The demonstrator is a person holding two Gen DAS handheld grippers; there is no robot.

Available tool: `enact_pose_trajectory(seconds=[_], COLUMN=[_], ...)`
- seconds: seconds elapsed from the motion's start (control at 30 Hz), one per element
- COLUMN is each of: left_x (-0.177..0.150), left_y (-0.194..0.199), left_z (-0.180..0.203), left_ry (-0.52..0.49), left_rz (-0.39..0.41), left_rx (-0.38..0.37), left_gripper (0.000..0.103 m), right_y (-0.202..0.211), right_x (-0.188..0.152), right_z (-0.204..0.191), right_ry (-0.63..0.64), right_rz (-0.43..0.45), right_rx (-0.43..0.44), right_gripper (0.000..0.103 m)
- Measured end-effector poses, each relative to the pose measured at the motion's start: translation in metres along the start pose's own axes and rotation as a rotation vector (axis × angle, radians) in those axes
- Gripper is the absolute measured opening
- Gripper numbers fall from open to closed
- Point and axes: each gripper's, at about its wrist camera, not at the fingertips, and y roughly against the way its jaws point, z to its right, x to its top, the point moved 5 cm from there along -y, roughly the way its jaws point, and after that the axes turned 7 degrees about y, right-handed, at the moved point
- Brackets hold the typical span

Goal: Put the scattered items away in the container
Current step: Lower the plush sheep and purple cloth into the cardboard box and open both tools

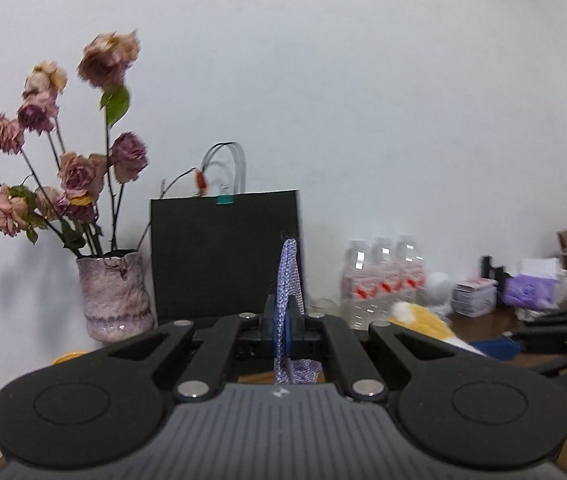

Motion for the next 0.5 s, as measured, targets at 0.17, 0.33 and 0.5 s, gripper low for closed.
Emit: enact_pose_trajectory(seconds=[0.17, 0.33, 0.5], left_x=[-0.014, -0.042, -0.065], left_y=[-0.047, -0.082, -0.100], left_z=[-0.027, -0.047, -0.055], left_ry=[-0.007, -0.036, -0.071], left_rz=[-0.025, -0.090, -0.167], left_rx=[0.031, 0.050, 0.051], left_gripper=[0.004, 0.004, 0.043], right_y=[-0.049, -0.090, -0.117], right_x=[-0.006, -0.016, -0.027], right_z=[0.017, 0.026, 0.029], right_ry=[0.003, 0.020, 0.024], right_rz=[-0.042, -0.102, -0.155], right_rx=[-0.015, -0.029, -0.039], right_gripper=[0.040, 0.040, 0.050])
